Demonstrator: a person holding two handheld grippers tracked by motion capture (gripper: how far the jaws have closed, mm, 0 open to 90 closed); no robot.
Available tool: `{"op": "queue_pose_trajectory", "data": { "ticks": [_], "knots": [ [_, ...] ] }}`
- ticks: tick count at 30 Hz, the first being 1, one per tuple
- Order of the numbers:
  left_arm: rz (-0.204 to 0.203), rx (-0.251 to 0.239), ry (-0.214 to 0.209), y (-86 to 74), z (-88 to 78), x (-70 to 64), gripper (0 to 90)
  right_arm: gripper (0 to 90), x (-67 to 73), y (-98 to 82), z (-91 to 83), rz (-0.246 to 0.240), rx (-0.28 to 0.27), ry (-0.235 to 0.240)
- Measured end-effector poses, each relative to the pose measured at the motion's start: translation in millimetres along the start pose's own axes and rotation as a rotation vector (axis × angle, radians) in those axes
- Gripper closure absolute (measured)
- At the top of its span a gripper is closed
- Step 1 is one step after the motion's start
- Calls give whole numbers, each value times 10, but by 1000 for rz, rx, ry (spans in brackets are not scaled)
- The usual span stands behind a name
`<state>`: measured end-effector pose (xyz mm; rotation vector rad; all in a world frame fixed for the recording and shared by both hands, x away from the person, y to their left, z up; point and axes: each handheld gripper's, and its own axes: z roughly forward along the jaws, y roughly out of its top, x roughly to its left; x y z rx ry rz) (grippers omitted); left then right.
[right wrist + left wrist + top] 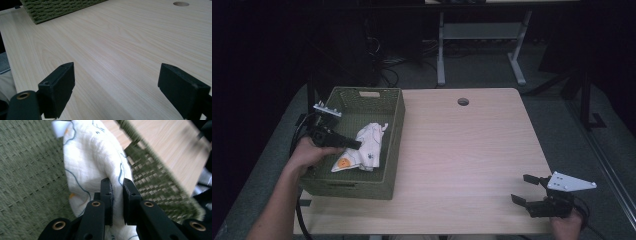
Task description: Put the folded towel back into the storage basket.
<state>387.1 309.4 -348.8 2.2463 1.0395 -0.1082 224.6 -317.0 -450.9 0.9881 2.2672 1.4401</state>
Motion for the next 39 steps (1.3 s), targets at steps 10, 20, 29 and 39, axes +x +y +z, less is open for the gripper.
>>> {"op": "queue_pose_trajectory", "data": {
  "ticks": [10,20,29,39],
  "knots": [
    [67,103,323,57,231,125,512,135,6,25,17,-3,-11,9],
    [81,338,183,83,649,12,589,135,7,27,11,-9,-14,14],
    [98,486,222,108,1046,-40,585,135,14,27,-16,-5,-32,15],
    [61,409,109,160,868,-74,880,135,18,31,-33,-7,-40,15]
  ]
}}
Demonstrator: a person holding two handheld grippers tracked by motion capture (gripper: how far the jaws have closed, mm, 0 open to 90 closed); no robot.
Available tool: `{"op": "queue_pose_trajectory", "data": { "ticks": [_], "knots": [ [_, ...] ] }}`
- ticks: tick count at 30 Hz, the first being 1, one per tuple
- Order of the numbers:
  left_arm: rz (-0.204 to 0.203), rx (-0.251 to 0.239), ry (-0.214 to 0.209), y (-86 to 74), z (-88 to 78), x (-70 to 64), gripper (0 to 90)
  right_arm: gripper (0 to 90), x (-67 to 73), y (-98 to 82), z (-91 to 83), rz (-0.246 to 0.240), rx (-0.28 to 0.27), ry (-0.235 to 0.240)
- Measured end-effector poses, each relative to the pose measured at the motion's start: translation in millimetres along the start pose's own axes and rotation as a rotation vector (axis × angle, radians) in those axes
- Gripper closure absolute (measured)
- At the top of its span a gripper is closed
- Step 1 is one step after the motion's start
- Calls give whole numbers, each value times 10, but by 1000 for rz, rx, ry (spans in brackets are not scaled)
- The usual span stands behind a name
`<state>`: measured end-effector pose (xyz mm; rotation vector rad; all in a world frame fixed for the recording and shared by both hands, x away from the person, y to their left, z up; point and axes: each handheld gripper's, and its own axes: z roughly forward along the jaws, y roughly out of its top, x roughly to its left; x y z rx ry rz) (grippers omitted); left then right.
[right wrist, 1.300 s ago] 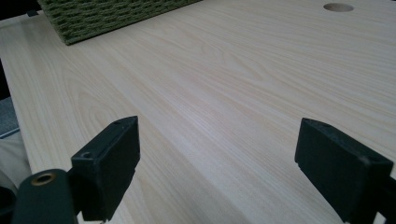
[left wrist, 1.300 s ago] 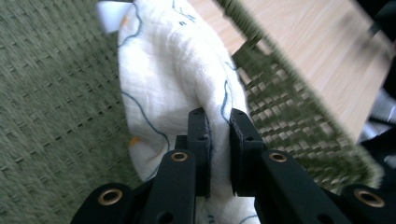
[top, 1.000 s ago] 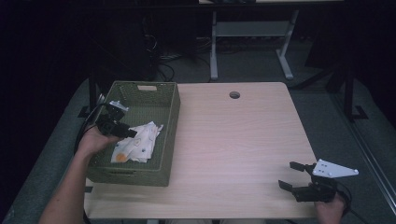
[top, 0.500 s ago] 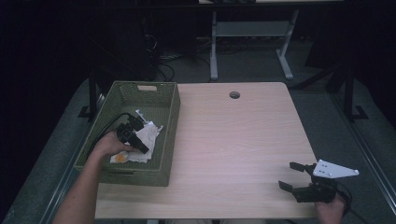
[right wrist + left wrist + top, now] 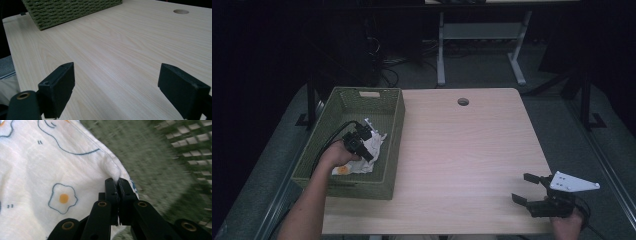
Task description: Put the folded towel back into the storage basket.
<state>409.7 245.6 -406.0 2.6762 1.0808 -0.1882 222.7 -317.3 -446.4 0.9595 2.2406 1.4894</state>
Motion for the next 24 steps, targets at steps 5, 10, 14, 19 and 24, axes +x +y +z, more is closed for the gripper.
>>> {"op": "queue_pose_trajectory", "data": {
  "ticks": [5,10,14,19,24],
  "knots": [
    [-84,-51,-13,-1,-51,78,635,135,10,-6,10,-10,25,-6],
    [-175,-81,148,-50,-95,261,813,135,5,-9,17,-13,31,-9],
    [-200,-76,214,-49,-46,344,900,135,7,-13,18,-8,30,-12],
    [-218,-19,219,-72,76,399,863,135,4,-11,12,-9,23,-12],
    [-250,-137,226,-133,-129,330,802,135,8,-11,4,-10,23,-8]
  ]
}}
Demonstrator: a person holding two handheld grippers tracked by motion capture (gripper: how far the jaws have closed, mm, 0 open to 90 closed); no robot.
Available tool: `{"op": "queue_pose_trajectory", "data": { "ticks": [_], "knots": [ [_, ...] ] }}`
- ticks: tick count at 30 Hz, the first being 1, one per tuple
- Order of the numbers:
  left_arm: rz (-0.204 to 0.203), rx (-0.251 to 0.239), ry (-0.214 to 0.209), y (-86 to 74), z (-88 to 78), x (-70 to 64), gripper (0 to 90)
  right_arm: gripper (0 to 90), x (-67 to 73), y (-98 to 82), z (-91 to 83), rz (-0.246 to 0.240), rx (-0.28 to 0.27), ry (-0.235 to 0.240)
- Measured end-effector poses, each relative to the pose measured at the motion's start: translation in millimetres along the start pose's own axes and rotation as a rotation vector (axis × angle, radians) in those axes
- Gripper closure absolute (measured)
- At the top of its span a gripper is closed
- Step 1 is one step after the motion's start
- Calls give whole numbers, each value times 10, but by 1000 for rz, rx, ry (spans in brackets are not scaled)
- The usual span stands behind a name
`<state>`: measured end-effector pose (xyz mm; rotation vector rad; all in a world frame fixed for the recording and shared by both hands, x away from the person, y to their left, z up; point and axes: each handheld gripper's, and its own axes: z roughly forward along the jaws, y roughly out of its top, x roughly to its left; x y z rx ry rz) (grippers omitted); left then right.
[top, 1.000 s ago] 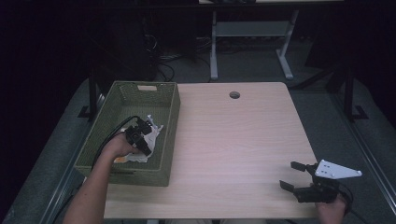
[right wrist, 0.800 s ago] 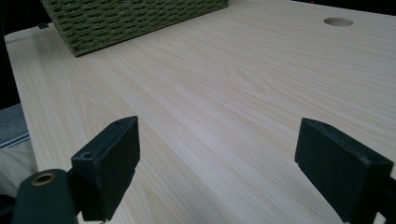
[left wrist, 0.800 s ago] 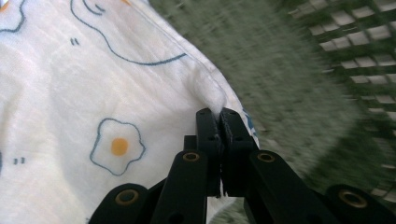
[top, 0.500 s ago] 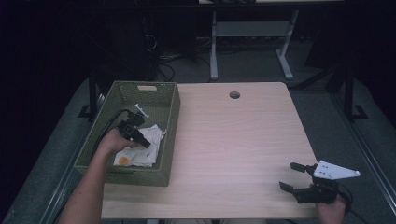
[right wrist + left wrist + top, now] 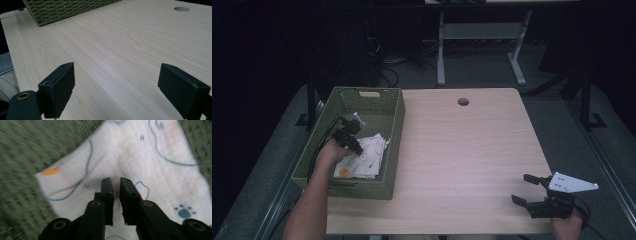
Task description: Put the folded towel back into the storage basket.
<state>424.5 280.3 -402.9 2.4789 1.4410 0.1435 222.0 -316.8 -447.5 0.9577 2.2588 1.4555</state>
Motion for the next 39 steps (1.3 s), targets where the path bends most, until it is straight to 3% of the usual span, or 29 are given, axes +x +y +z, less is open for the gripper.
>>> {"op": "queue_pose_trajectory", "data": {
  "ticks": [5,8,13,14,17,23,26,27,31,34,36,39],
  "knots": [
    [11,-85,4,-82,-231,-63,774,135,-9,4,26,3,-2,6],
    [-7,-127,-7,-144,-318,-94,727,135,-4,2,41,-5,16,9],
    [-4,-153,-35,-224,-350,-168,614,135,8,3,26,-7,11,13],
    [-18,-165,-45,-234,-340,-187,594,135,9,4,25,-7,11,14],
    [-7,-145,-31,-241,-314,-211,475,135,10,9,30,-12,14,12],
    [-8,-147,-59,-222,-303,-228,428,135,19,12,30,-16,20,7],
    [-3,-139,-68,-218,-289,-216,447,135,15,11,25,-19,20,3],
    [6,-133,-69,-216,-275,-214,499,135,15,10,21,-18,19,1],
    [14,-78,-38,-186,-162,-180,673,135,14,8,9,-16,18,-1],
    [13,-38,2,-149,-59,-137,708,135,12,8,11,-16,17,-2],
    [6,-24,-15,-126,-4,-96,742,135,13,9,13,-15,18,-3],
    [0,33,17,-98,95,-50,817,135,8,6,14,-12,19,-7]
  ]
}}
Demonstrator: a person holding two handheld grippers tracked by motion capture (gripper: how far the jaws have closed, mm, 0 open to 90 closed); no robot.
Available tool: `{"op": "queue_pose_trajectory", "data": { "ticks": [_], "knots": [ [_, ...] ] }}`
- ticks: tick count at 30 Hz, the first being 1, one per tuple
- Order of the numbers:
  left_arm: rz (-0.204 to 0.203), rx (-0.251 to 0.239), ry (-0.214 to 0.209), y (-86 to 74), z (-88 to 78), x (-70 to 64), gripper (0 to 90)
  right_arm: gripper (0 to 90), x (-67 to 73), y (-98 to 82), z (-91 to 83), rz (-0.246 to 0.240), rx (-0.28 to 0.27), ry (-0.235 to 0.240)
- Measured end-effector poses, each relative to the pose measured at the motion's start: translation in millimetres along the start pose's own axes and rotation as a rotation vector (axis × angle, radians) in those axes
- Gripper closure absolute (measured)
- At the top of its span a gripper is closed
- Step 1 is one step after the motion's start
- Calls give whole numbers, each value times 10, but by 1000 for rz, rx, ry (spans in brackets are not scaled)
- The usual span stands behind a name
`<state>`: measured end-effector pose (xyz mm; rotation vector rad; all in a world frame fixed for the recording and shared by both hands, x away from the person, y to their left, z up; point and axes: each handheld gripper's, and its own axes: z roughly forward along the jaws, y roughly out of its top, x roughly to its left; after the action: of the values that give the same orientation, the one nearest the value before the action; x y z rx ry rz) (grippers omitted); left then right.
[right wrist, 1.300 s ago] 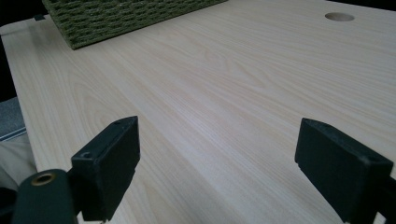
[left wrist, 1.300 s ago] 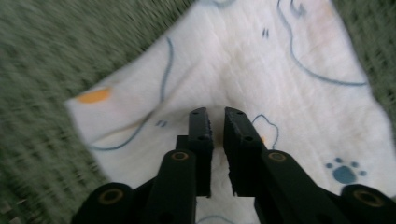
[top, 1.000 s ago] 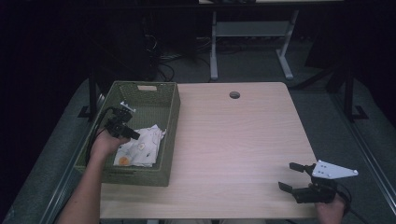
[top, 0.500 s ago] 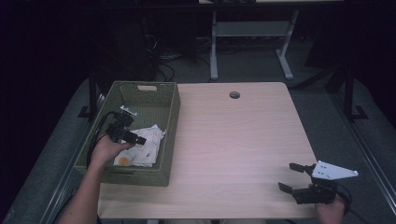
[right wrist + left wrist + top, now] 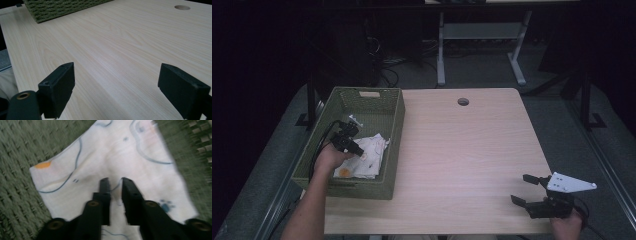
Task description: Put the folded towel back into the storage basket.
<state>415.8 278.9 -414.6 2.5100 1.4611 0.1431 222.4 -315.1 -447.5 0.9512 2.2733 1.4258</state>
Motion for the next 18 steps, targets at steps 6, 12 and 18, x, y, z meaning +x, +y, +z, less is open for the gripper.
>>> {"op": "queue_pose_trajectory", "data": {
  "ticks": [6,12,18],
  "knots": [
    [-12,31,39,31,50,43,774,135,-18,-8,2,5,-1,-4],
    [-31,-150,-26,-54,-290,6,714,135,-22,-9,9,7,-1,-1],
    [41,-266,-39,-176,-525,-183,636,135,-26,-7,11,6,-4,3]
  ]
}}
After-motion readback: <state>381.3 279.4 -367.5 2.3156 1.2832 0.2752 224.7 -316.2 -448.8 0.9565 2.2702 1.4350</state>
